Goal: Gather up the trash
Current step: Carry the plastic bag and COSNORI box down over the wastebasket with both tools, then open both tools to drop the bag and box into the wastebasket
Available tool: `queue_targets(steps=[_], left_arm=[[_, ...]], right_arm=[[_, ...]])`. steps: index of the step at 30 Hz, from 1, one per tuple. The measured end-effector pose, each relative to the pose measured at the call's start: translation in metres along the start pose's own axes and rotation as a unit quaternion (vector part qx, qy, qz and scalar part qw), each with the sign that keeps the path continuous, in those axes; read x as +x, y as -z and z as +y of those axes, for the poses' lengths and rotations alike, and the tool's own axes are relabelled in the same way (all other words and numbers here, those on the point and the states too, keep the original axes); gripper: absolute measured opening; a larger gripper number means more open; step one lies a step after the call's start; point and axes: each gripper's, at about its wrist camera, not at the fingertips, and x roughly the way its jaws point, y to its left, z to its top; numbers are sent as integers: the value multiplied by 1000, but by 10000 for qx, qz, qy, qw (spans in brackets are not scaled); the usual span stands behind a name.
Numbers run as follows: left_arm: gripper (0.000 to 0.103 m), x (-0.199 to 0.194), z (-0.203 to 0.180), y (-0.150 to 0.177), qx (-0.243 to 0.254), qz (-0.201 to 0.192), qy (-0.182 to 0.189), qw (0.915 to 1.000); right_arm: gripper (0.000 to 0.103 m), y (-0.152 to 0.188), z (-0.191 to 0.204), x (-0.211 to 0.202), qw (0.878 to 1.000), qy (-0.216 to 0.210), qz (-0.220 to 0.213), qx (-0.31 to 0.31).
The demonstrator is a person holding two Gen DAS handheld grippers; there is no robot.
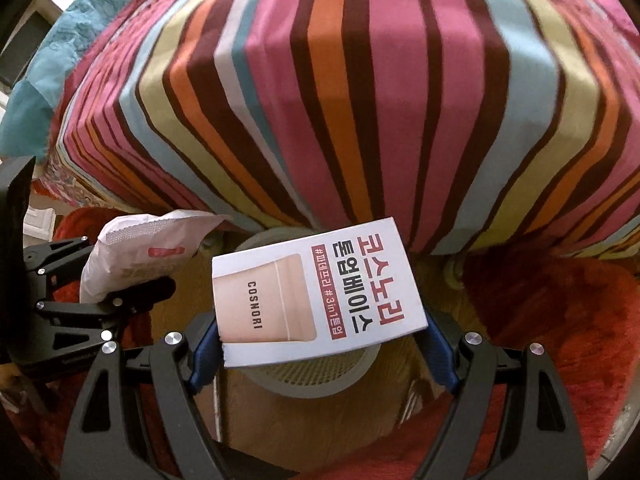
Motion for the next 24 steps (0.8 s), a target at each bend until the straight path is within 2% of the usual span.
queue_targets(steps=[8,18,24], left_arm=[[44,24,-5,0,93,542,223,9982],[44,49,-4,4,-17,1080,69,9941],[44,76,-6,6,15,1658,32,9861]], right_arm=[[78,-1,-12,27,9972,-256,573,408],[78,-6,-2,58,9931,-94,1120,344],[78,-4,-10,75,9863,-197,1503,647]])
